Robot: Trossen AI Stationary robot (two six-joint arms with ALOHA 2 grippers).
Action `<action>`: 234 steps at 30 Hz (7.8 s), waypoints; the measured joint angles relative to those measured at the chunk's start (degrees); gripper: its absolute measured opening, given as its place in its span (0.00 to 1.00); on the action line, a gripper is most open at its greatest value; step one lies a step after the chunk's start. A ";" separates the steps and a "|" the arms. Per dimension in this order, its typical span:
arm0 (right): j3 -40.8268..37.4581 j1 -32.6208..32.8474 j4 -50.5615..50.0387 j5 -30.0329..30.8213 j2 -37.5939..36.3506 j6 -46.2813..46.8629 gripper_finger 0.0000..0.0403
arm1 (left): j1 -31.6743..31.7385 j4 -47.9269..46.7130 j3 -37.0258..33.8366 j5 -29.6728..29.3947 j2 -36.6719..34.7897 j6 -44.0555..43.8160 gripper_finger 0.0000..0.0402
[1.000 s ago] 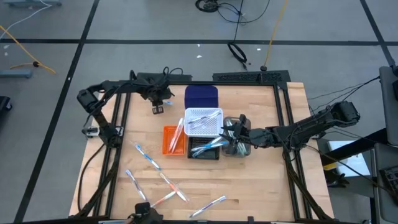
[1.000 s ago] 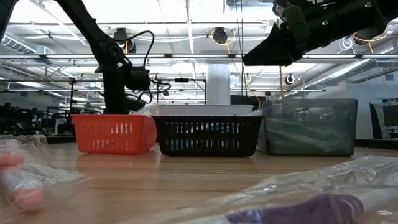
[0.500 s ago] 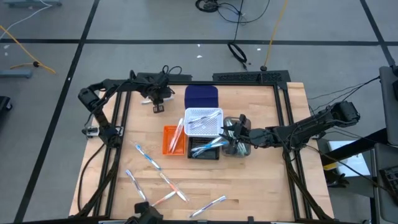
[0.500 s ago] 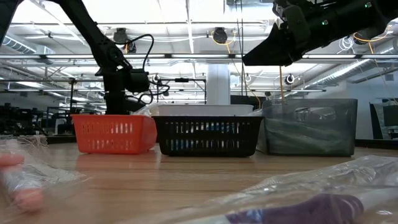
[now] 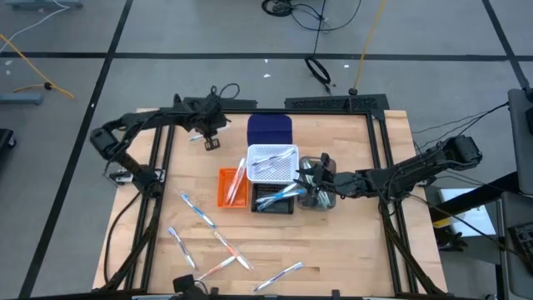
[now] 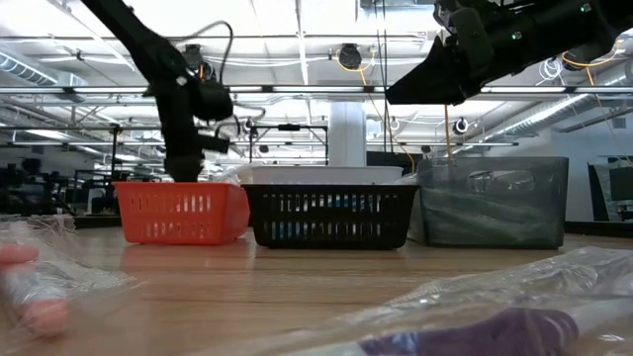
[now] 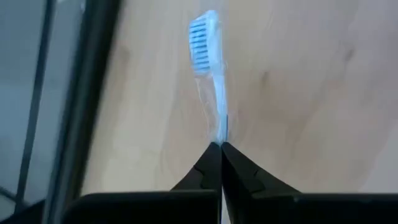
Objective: Pick & Place Toothbrushes
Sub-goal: Put the blue toothbrush into the black basket
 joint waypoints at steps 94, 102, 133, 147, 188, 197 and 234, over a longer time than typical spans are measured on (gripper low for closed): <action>12.09 -12.57 21.93 -26.94 13.00 -0.21 0.02 | -32.74 28.54 0.17 20.73 -12.71 -22.37 0.28; 12.09 -8.53 21.11 -28.33 13.00 0.42 0.02 | -35.57 28.35 0.17 20.77 -12.60 -21.94 0.28; 5.08 3.89 29.69 -6.62 13.00 2.02 0.02 | -37.10 28.33 0.17 21.26 -12.60 -23.63 0.28; 2.71 3.52 38.53 -5.95 13.05 -0.57 0.02 | -46.25 41.44 0.22 14.22 -6.75 -25.05 0.28; 2.75 3.43 26.09 -5.84 8.21 -1.96 0.17 | -47.69 55.73 0.17 11.80 3.49 -31.09 0.02; 2.75 3.43 -1.33 -5.81 -5.79 4.06 0.33 | -47.65 50.41 0.20 11.69 3.49 -33.39 0.02; 2.75 3.34 -6.09 -5.73 -6.80 3.75 0.30 | -49.59 27.21 12.68 4.70 14.53 -40.66 0.03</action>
